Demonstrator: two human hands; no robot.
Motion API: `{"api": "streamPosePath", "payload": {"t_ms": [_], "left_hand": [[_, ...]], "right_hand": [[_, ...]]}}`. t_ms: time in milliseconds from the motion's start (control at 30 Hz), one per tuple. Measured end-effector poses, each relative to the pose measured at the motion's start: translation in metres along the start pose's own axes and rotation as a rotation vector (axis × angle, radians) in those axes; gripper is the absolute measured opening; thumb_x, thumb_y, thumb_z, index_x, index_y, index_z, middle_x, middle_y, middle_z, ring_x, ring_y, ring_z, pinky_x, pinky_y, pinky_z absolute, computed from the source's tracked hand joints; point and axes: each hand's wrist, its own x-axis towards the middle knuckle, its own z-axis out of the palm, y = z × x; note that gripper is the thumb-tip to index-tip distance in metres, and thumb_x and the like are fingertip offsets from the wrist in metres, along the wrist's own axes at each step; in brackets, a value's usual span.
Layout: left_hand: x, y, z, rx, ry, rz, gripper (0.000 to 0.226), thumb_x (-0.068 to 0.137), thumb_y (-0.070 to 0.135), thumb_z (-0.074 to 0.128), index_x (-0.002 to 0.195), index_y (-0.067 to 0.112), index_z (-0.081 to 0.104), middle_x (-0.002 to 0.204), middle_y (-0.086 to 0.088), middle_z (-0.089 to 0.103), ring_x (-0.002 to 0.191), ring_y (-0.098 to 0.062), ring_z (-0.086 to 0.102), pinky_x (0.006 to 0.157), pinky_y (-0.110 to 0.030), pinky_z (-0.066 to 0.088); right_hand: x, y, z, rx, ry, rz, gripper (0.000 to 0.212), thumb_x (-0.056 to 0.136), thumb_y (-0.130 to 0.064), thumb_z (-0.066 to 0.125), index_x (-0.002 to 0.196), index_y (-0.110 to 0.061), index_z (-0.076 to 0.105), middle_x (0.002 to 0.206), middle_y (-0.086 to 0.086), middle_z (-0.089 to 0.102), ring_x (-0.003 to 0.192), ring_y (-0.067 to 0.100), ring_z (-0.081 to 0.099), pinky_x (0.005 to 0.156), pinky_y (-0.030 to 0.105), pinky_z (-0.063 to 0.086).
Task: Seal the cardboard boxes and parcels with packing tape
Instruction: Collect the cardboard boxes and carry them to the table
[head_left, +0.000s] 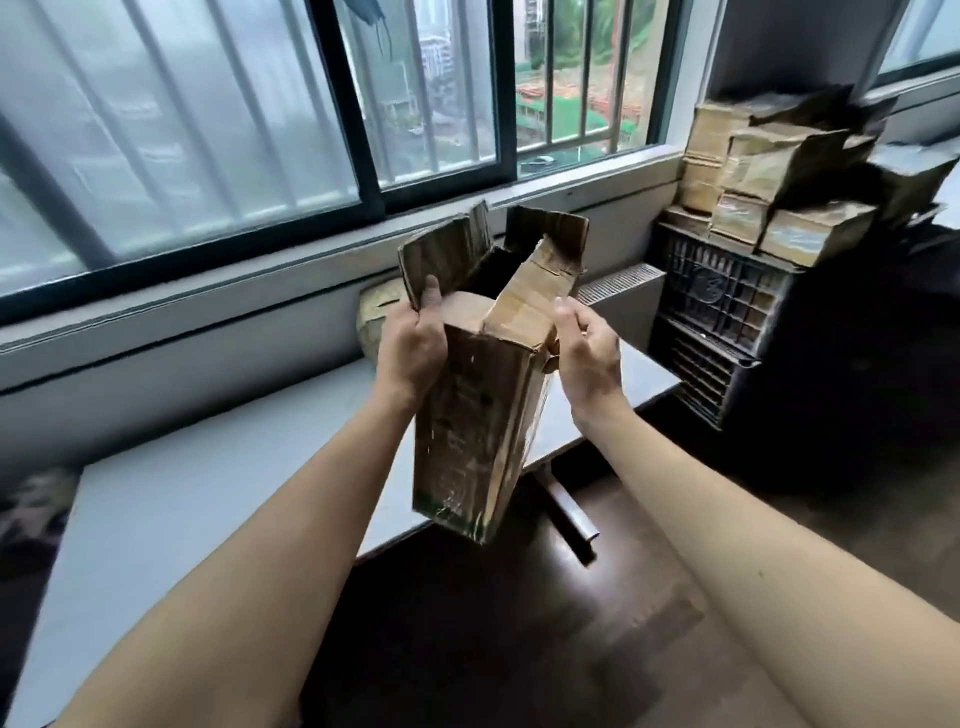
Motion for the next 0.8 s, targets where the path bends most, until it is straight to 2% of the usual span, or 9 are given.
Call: {"api": "streamPosePath", "payload": {"t_ms": [67, 133, 267, 333, 400, 467, 600, 733, 800], "left_hand": [[0.024, 0.007, -0.014, 0.020, 0.100, 0.012, 0.043, 0.102, 0.043, 0.040, 0.084, 0.013, 0.064, 0.092, -0.022, 0.070, 0.088, -0.038, 0.064, 0.077, -0.041, 0.049], [0.044, 0.010, -0.029, 0.064, 0.205, 0.015, 0.042, 0.107, 0.032, 0.041, 0.086, 0.005, 0.065, 0.088, -0.016, 0.066, 0.083, -0.029, 0.060, 0.076, -0.037, 0.045], [0.072, 0.000, -0.065, 0.180, 0.333, -0.034, 0.044, 0.107, 0.029, 0.040, 0.087, 0.001, 0.065, 0.086, -0.014, 0.060, 0.084, -0.028, 0.054, 0.074, -0.028, 0.037], [0.084, -0.009, -0.087, 0.202, 0.393, -0.059, 0.044, 0.107, 0.030, 0.041, 0.078, 0.003, 0.061, 0.080, -0.016, 0.060, 0.083, -0.031, 0.056, 0.073, -0.034, 0.038], [0.094, -0.017, -0.107, 0.216, 0.458, -0.086, 0.044, 0.107, 0.030, 0.040, 0.090, -0.004, 0.063, 0.090, -0.022, 0.061, 0.096, -0.037, 0.060, 0.075, -0.033, 0.036], [0.103, -0.028, -0.126, 0.219, 0.525, -0.107, 0.044, 0.108, 0.029, 0.039, 0.108, -0.010, 0.061, 0.097, -0.013, 0.054, 0.098, -0.030, 0.054, 0.081, -0.031, 0.033], [0.126, -0.057, -0.172, 0.257, 0.582, -0.181, 0.046, 0.107, 0.035, 0.036, 0.067, 0.013, 0.044, 0.073, -0.003, 0.044, 0.087, -0.019, 0.042, 0.074, -0.031, 0.030], [0.166, -0.100, -0.226, 0.209, 0.608, -0.176, 0.050, 0.106, 0.045, 0.035, 0.086, 0.006, 0.058, 0.100, -0.021, 0.063, 0.096, -0.033, 0.057, 0.088, -0.037, 0.041], [0.187, -0.116, -0.249, 0.189, 0.593, -0.156, 0.048, 0.106, 0.045, 0.035, 0.082, 0.008, 0.057, 0.093, -0.017, 0.063, 0.089, -0.029, 0.056, 0.079, -0.035, 0.042]], "right_hand": [[0.026, -0.001, 0.019, -0.014, -0.101, -0.017, 0.065, 0.085, -0.059, 0.056, 0.135, -0.017, 0.059, 0.127, 0.001, 0.064, 0.114, 0.014, 0.060, 0.100, 0.041, 0.051], [0.046, 0.000, 0.039, -0.026, -0.207, -0.049, 0.071, 0.085, -0.061, 0.057, 0.143, -0.020, 0.051, 0.128, 0.004, 0.063, 0.115, 0.018, 0.061, 0.099, 0.046, 0.053], [0.068, 0.007, 0.085, -0.046, -0.378, -0.116, 0.077, 0.079, -0.073, 0.061, 0.142, -0.031, 0.047, 0.129, 0.008, 0.058, 0.116, 0.019, 0.060, 0.095, 0.041, 0.056], [0.075, 0.013, 0.111, -0.040, -0.463, -0.125, 0.079, 0.075, -0.078, 0.063, 0.140, -0.037, 0.046, 0.131, 0.005, 0.057, 0.118, 0.018, 0.060, 0.094, 0.044, 0.057], [0.079, 0.019, 0.134, -0.040, -0.529, -0.118, 0.077, 0.076, -0.076, 0.063, 0.140, -0.037, 0.046, 0.133, 0.004, 0.056, 0.118, 0.016, 0.060, 0.096, 0.042, 0.056], [0.083, 0.027, 0.157, -0.043, -0.563, -0.114, 0.069, 0.080, -0.068, 0.063, 0.140, -0.036, 0.048, 0.131, 0.004, 0.057, 0.115, 0.014, 0.060, 0.095, 0.037, 0.055], [0.089, 0.045, 0.213, -0.077, -0.596, -0.096, 0.056, 0.091, -0.050, 0.065, 0.140, -0.027, 0.050, 0.128, 0.004, 0.058, 0.108, 0.010, 0.061, 0.097, 0.034, 0.053], [0.097, 0.057, 0.275, -0.163, -0.585, -0.105, 0.057, 0.092, -0.048, 0.066, 0.140, -0.021, 0.052, 0.127, 0.006, 0.058, 0.108, 0.012, 0.060, 0.097, 0.034, 0.052], [0.101, 0.058, 0.306, -0.213, -0.586, -0.111, 0.059, 0.091, -0.048, 0.067, 0.140, -0.020, 0.051, 0.127, 0.004, 0.056, 0.111, 0.015, 0.058, 0.099, 0.037, 0.051]]}}
